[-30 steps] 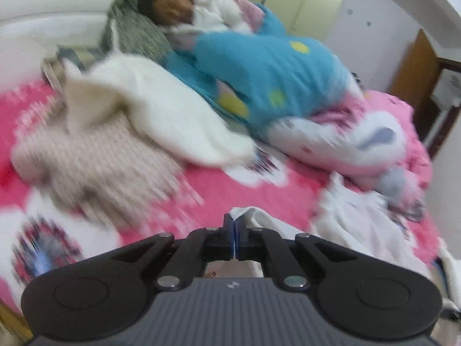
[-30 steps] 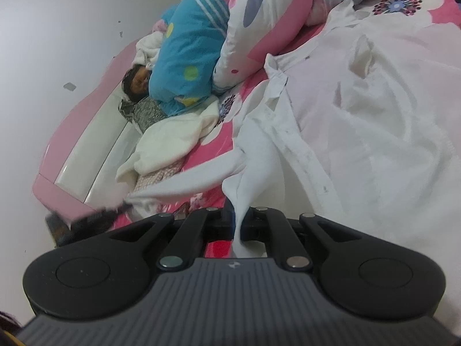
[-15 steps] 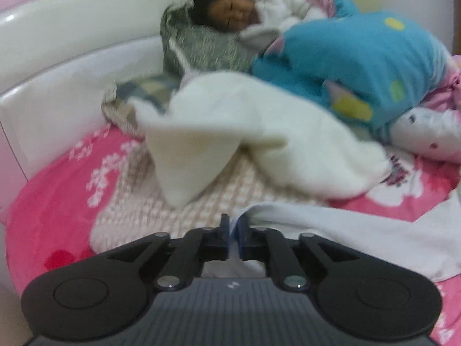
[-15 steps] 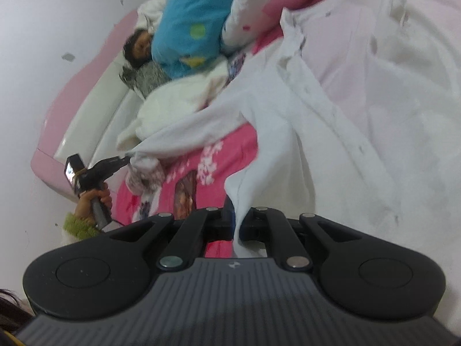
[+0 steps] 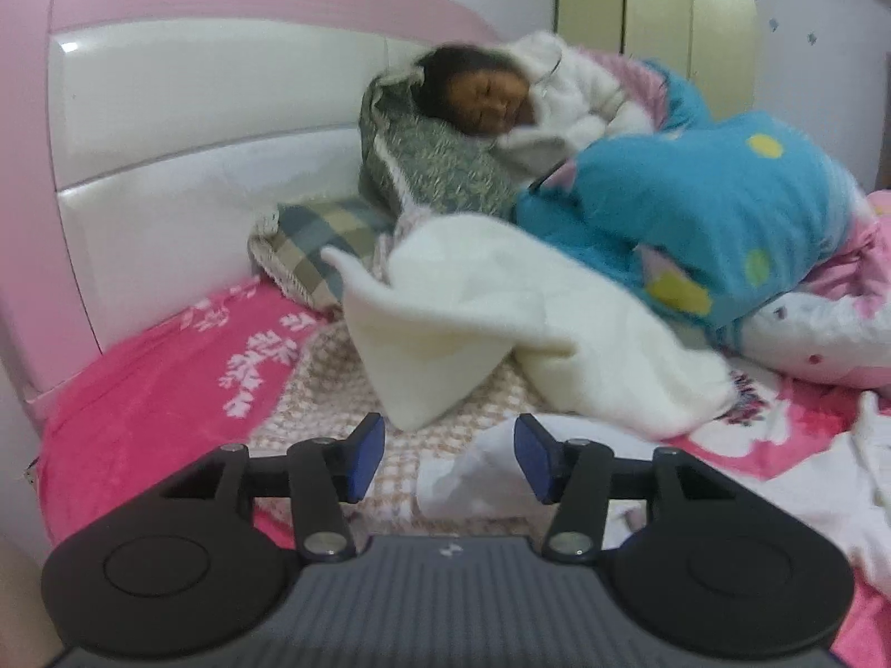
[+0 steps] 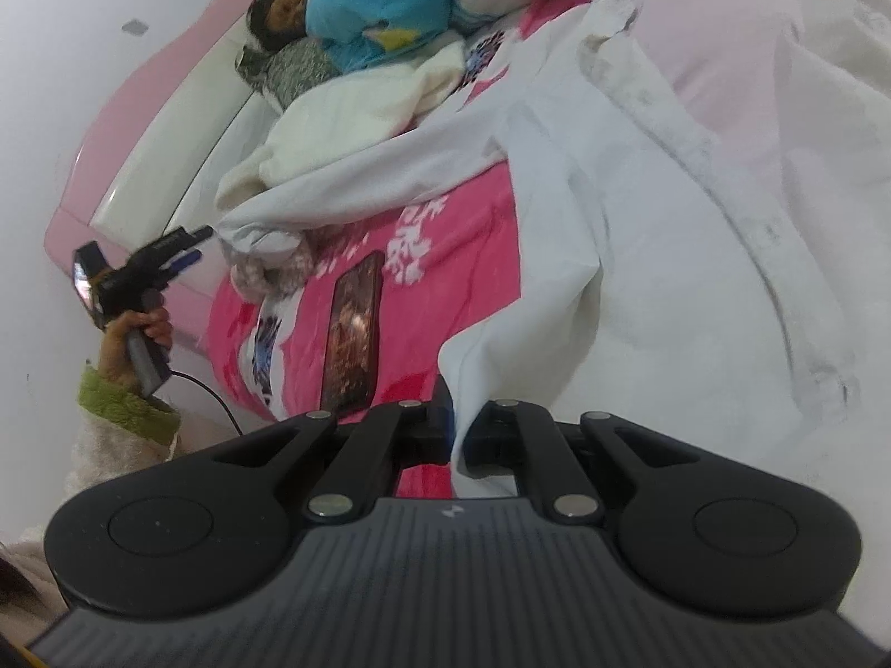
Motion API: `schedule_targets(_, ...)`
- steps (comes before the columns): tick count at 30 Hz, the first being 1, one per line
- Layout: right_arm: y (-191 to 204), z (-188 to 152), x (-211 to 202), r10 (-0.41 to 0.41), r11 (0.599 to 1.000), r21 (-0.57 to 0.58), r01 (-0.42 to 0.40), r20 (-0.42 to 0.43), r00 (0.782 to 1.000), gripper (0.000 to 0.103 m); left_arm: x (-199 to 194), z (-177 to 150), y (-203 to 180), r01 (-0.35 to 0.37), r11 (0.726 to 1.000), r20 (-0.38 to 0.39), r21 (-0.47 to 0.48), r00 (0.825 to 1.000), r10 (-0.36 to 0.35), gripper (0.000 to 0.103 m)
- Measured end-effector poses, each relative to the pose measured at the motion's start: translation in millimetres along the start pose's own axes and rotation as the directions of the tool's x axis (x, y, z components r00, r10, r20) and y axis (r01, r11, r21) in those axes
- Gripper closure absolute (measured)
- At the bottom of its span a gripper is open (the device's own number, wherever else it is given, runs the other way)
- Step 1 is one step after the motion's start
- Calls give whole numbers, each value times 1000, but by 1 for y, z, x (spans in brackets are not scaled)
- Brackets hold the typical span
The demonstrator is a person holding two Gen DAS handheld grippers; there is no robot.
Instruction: Fold clothes
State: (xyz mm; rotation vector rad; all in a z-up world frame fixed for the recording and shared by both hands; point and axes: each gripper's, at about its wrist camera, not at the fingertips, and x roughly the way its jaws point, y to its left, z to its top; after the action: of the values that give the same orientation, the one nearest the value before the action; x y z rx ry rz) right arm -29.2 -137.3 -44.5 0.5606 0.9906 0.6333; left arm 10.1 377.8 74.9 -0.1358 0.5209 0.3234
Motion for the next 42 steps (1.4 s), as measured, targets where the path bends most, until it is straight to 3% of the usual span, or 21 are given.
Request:
schedule_targets(4, 9, -1, 9, 12, 1000, -21, -12, -29, 1000, 100, -53, -12, -14, 80, 996, 60, 38, 995, -82, 46)
schedule_targets(7, 14, -1, 18, 45, 999, -27, -47, -52, 998, 98, -79, -26, -28, 159, 987, 42, 39, 986, -160, 46)
schedule_targets(9, 18, -1, 25, 70, 997, -29, -72, -68, 995, 97, -90, -42, -37, 247, 969, -3, 24, 969, -247, 46)
schedule_targets(10, 20, -1, 28, 83, 996, -30, -85, -76, 994, 94, -90, -54, -43, 327, 945, -53, -15, 943, -328, 46)
schedule_targets(11, 21, -1, 31, 95, 995, -30, -98, -84, 992, 92, -89, -65, -48, 407, 911, -101, -60, 906, -411, 46)
schedule_targets(12, 23, -1, 35, 107, 993, -31, -110, -92, 990, 84, -89, -77, -54, 480, 870, -145, -110, 858, -492, 46)
schedule_targets(13, 25, -1, 38, 120, 992, -31, -123, -99, 988, 74, -84, -91, -59, 548, 818, -190, -175, 796, -574, 46)
schedule_targets(15, 28, 0, 40, 148, 988, -34, -153, -105, 983, 63, -76, -120, -73, 612, 741, -250, -275, 699, -670, 46)
schedule_targets(16, 29, 1, 34, 166, 985, -38, -170, -89, 982, 56, -73, -134, -82, 623, 725, -281, -294, 668, -689, 46)
schedule_targets(19, 29, 5, 10, 214, 976, -45, -215, -29, 976, 51, -63, -169, -105, 626, 715, -365, -311, 616, -698, 46)
schedule_targets(23, 10, 11, -25, 239, 971, 11, -241, 71, 968, 51, -60, -191, -126, 664, 669, -380, -334, 555, -740, 46)
schedule_targets(28, -26, 10, -53, 303, 935, 136, -329, 180, 936, 49, -59, -213, -155, 711, 606, -387, -358, 478, -789, 46)
schedule_targets(31, -29, 9, -35, 320, 921, 181, -344, 149, 935, 49, -64, -217, -161, 724, 589, -383, -359, 462, -800, 46)
schedule_targets(35, -17, 3, 21, 334, 916, 236, -324, 0, 943, 49, -71, -222, -159, 719, 596, -389, -358, 466, -795, 45)
schedule_targets(39, 2, -2, 45, 258, 959, 140, -247, -68, 964, 40, -76, -230, -149, 689, 618, -393, -378, 485, -781, 41)
schedule_targets(42, 17, -5, 59, 188, 982, 49, -184, -104, 977, 39, -77, -234, -144, 673, 632, -396, -385, 498, -771, 41)
